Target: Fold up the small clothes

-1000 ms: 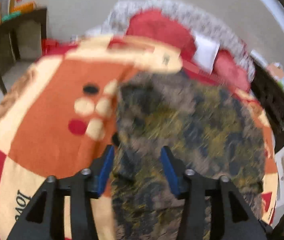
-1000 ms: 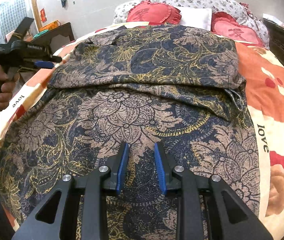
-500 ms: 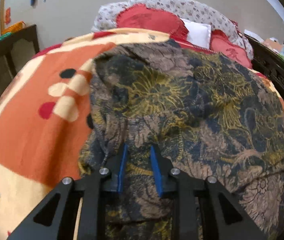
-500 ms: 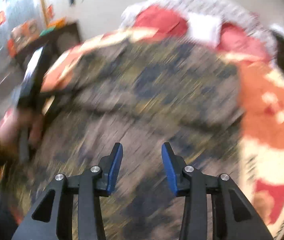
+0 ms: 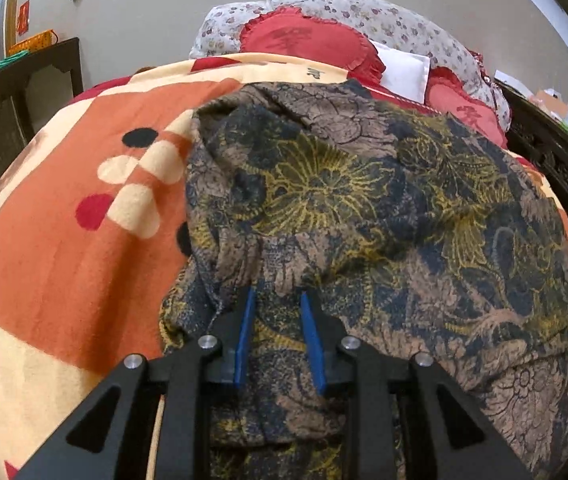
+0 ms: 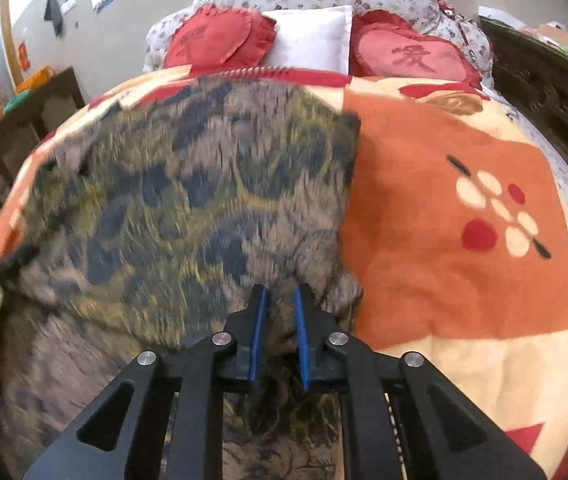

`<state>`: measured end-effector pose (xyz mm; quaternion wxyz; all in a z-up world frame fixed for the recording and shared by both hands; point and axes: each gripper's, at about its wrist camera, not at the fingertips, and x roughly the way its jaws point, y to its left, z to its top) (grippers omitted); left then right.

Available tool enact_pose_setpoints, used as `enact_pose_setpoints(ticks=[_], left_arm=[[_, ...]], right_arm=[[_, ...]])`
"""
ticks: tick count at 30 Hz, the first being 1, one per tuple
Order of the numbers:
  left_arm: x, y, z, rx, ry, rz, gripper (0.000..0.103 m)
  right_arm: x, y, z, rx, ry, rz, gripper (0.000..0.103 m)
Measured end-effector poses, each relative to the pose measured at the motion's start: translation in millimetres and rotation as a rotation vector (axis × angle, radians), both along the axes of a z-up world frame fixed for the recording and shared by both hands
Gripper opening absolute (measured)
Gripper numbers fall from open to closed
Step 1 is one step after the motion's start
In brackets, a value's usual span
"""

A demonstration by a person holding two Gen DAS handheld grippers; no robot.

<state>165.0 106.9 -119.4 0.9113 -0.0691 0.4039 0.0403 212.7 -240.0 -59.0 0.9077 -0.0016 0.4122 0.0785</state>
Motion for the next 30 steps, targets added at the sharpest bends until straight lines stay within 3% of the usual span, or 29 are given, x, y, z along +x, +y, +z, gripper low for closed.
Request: enact_pose_setpoints(ticks=[2, 4, 7, 10, 15, 17, 20, 22, 24, 27, 30], left_arm=[[1, -4, 0, 0.025, 0.003, 0.001, 0.027], [1, -4, 0, 0.029, 0.003, 0.002, 0.027], [1, -4, 0, 0.027, 0.003, 0.001, 0.027], [2, -5, 0, 0.028, 0.003, 0.001, 0.027], [2, -5, 0, 0.028, 0.004, 0.001, 0.027], [2, -5, 0, 0.030, 0.004, 0.001, 0.027], [2, -5, 0, 0.029, 0.004, 0.001, 0.027], [2, -5, 0, 0.031, 0.004, 0.001, 0.027], [2, -5, 0, 0.032, 0.005, 0.001, 0.027], [2, -5, 0, 0.034, 0.006, 0.001, 0.027], [3, -5, 0, 0.038, 0.007, 0.002, 0.027]], right_arm=[[16, -3, 15, 0.025, -0.048, -0.039, 0.014], [44, -2, 15, 0.051, -0.032, -0.069, 0.014], [81, 1, -21, 0.028, 0.101, -0.092, 0.014], [81, -5, -35, -0.027, 0.072, -0.134, 0.019], [90, -5, -21, -0.047, 0.157, -0.136, 0.020], [86, 5, 3, -0.048, 0.118, -0.151, 0.020], [64, 54, 28, 0.005, 0.022, 0.006, 0.020], [49, 100, 26, 0.030, 0.003, 0.171, 0.021], [44, 137, 12, -0.006, 0.027, 0.256, 0.021], [60, 174, -32, -0.147, 0.090, 0.213, 0.021], [65, 168, -35, -0.086, 0.075, 0.171, 0.021]])
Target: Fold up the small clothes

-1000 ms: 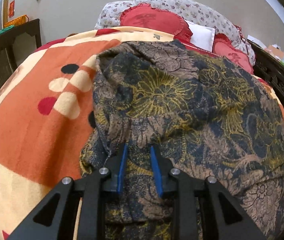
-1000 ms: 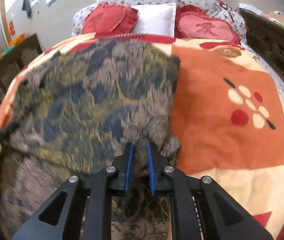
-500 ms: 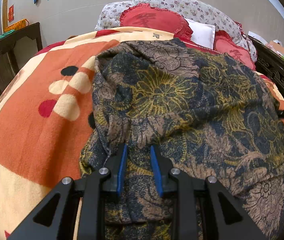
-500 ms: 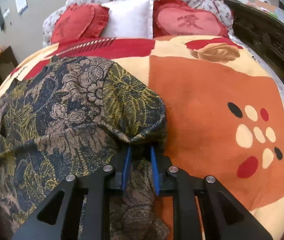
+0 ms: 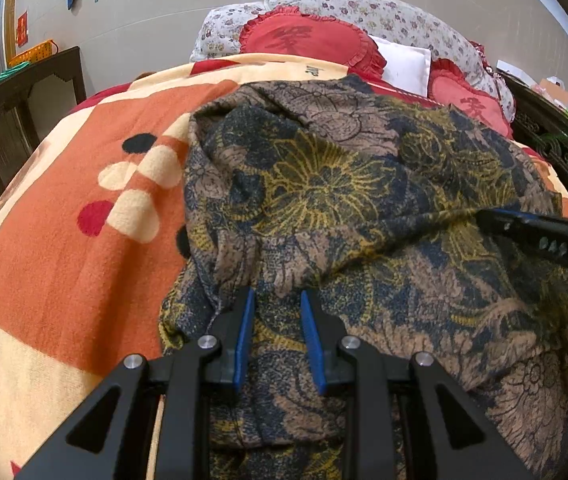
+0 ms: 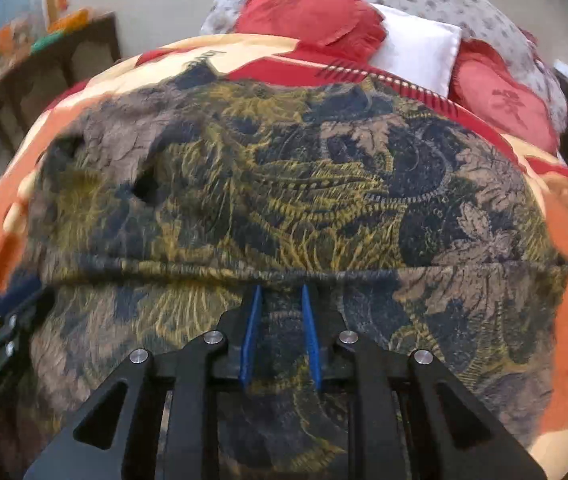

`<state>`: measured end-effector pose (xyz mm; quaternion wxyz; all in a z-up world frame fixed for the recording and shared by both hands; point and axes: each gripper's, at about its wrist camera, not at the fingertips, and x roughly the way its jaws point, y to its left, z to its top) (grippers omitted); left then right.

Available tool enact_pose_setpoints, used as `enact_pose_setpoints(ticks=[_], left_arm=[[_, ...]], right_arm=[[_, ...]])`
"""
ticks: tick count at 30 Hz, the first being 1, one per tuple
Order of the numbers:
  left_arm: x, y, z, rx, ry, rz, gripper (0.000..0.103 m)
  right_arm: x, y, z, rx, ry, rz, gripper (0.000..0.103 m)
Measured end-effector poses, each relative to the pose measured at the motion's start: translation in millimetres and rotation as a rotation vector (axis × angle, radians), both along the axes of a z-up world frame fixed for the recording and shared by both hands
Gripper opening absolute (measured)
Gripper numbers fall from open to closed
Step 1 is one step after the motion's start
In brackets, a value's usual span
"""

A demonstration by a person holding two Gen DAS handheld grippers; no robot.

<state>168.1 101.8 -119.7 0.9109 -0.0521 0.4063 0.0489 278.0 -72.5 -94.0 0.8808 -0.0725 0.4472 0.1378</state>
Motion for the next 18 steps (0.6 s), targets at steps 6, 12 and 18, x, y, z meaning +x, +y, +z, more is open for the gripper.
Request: enact_pose_setpoints(ticks=[6, 12, 18], left_arm=[[0, 0, 0, -0.001, 0.000, 0.000, 0.027], [0, -2, 1, 0.008, 0.000, 0.001, 0.027], [0, -2, 1, 0.006, 0.001, 0.001, 0.027]], right_arm=[[-49, -66, 39, 0.017, -0.106, -0.078, 0.025], [-87, -161, -4, 0.046, -0.022, -0.167, 0.038], [-101, -137, 28, 0.045, -0.035, -0.132, 0.038]])
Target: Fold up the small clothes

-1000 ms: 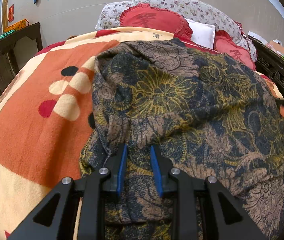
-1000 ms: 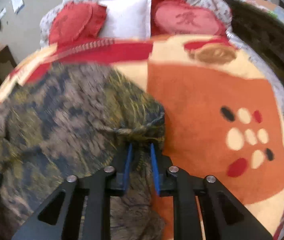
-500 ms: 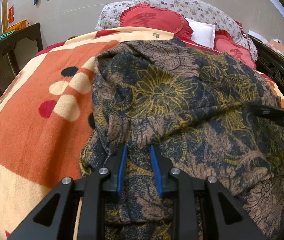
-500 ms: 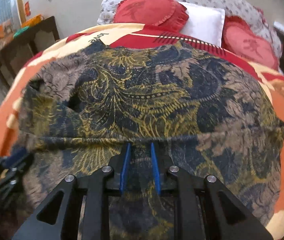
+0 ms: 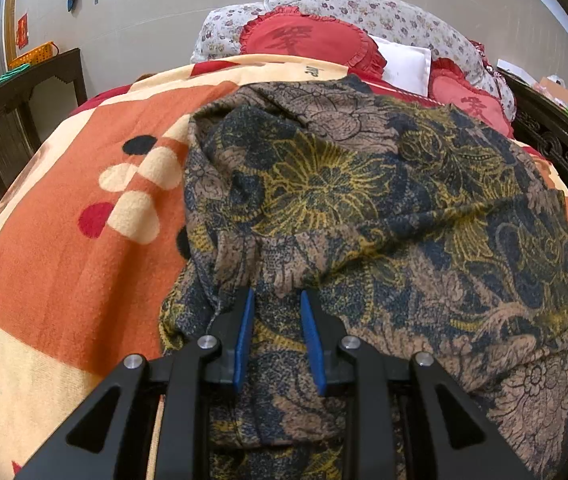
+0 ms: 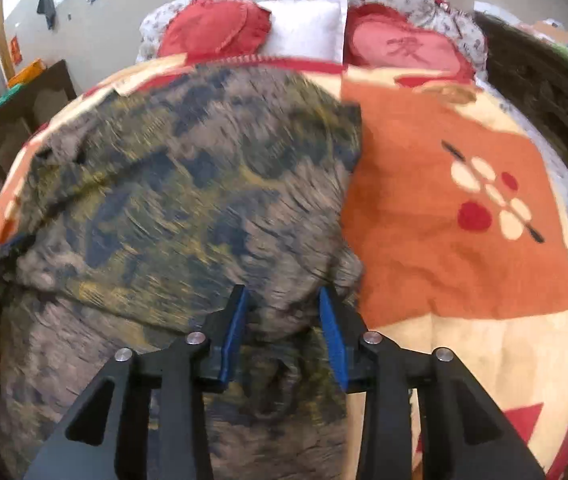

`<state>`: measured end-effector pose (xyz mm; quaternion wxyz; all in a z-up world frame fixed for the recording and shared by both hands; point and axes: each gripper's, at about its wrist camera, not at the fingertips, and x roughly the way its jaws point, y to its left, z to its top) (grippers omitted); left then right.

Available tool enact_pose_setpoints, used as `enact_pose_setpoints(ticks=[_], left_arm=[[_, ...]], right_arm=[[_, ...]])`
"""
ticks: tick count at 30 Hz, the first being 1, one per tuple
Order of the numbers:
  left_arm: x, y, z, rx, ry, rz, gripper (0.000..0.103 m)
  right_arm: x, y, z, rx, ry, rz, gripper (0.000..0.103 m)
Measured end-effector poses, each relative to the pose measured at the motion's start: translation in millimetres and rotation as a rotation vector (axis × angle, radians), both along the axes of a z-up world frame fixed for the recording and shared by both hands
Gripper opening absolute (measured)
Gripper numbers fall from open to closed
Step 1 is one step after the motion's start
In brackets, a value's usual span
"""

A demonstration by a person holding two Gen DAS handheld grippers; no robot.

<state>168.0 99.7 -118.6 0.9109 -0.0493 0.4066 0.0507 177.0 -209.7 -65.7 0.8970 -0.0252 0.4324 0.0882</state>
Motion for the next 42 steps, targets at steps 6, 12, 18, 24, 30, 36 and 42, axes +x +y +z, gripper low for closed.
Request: enact_pose_setpoints(ticks=[6, 12, 18, 24, 30, 36, 42], left_arm=[[0, -4, 1, 0.023, 0.003, -0.001, 0.026], [-18, -9, 32, -0.008, -0.002, -0.031, 0.036], [-25, -54, 36, -0.045, -0.012, -0.114, 0.048], [-24, -62, 2, -0.002, 0.017, -0.104, 0.051], [-26, -59, 3, -0.017, 0.009, -0.108, 0.055], [-24, -59, 1, -0.030, 0.009, -0.114, 0.060], [-22, -61, 1, -0.020, 0.011, -0.113, 0.061]], right_arm=[[-17, 30, -39, -0.128, -0.033, 0.073, 0.039], [-6, 32, -19, -0.126, 0.033, 0.021, 0.039], [-11, 68, -3, 0.005, -0.021, 0.067, 0.039], [-12, 90, -49, -0.083, -0.047, 0.069, 0.041], [-11, 86, -52, -0.057, -0.052, 0.062, 0.042], [-13, 87, -51, -0.068, -0.061, 0.058, 0.042], [-12, 86, -51, -0.059, -0.058, 0.058, 0.042]])
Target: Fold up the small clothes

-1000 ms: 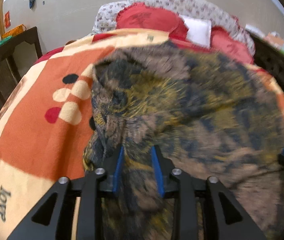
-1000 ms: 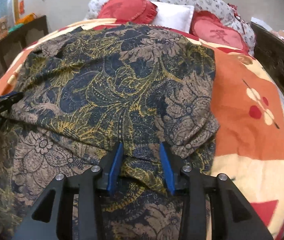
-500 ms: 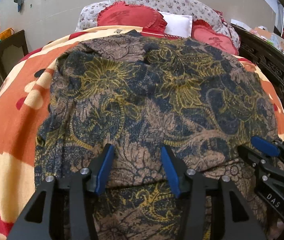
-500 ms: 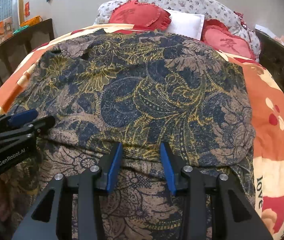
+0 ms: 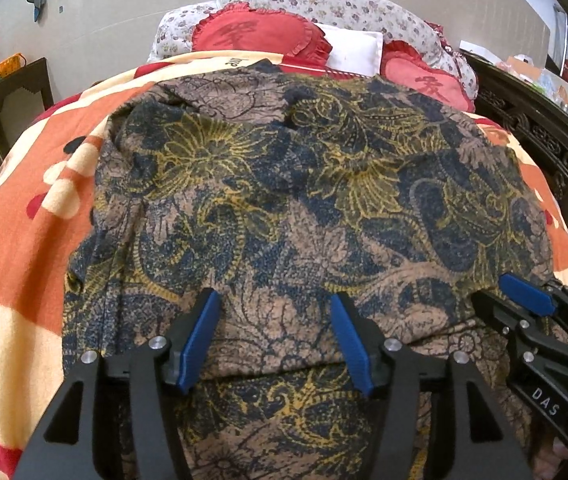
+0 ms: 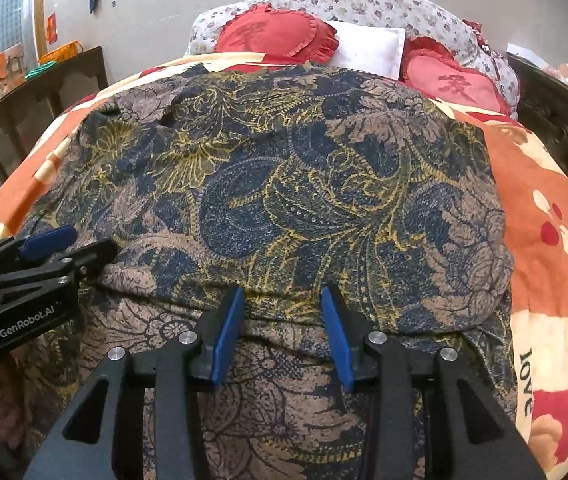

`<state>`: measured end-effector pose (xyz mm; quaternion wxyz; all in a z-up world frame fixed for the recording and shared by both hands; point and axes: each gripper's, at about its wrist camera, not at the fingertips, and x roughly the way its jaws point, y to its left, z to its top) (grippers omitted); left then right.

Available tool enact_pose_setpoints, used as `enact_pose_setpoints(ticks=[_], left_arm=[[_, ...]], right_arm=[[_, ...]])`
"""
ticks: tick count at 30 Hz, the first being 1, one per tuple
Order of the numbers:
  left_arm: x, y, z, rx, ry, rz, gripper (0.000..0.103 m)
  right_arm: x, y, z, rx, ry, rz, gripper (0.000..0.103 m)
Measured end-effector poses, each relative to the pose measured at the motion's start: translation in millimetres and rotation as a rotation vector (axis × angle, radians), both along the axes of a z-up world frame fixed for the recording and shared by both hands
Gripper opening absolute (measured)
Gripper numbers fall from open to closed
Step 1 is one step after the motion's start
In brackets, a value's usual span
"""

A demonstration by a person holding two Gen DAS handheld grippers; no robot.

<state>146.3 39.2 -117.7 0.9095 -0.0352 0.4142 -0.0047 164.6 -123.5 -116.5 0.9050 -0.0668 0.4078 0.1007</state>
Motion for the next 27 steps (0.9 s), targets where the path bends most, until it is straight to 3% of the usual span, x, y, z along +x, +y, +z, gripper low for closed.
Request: enact_pose_setpoints(ticks=[9, 11, 13, 15, 18, 23, 27], left_arm=[[-2, 0, 1, 0.008, 0.027, -0.024, 0.062], [-8, -1, 5, 0.041, 0.076, -0.056, 0.065], [-19, 1, 8, 0.047, 0.126, -0.084, 0.075], [-40, 5, 5, 0.048, 0.189, -0.133, 0.080], [-83, 18, 0, 0.030, 0.215, -0.178, 0.082], [-157, 40, 0, 0.013, 0.269, -0.245, 0.082], [-207, 53, 11, -0.044, 0.246, -0.247, 0.082]], right_arm=[[-3, -2, 3, 0.004, 0.026, 0.007, 0.042], [-12, -3, 5, -0.028, 0.078, 0.021, 0.047], [-32, -4, 8, -0.086, 0.125, 0.036, 0.051], [-57, -10, 10, -0.092, 0.155, 0.051, 0.054], [-97, -30, 8, -0.052, 0.182, 0.040, 0.058], [-162, -41, 12, -0.082, 0.151, 0.057, 0.060], [-187, -38, 10, -0.124, 0.123, 0.035, 0.063]])
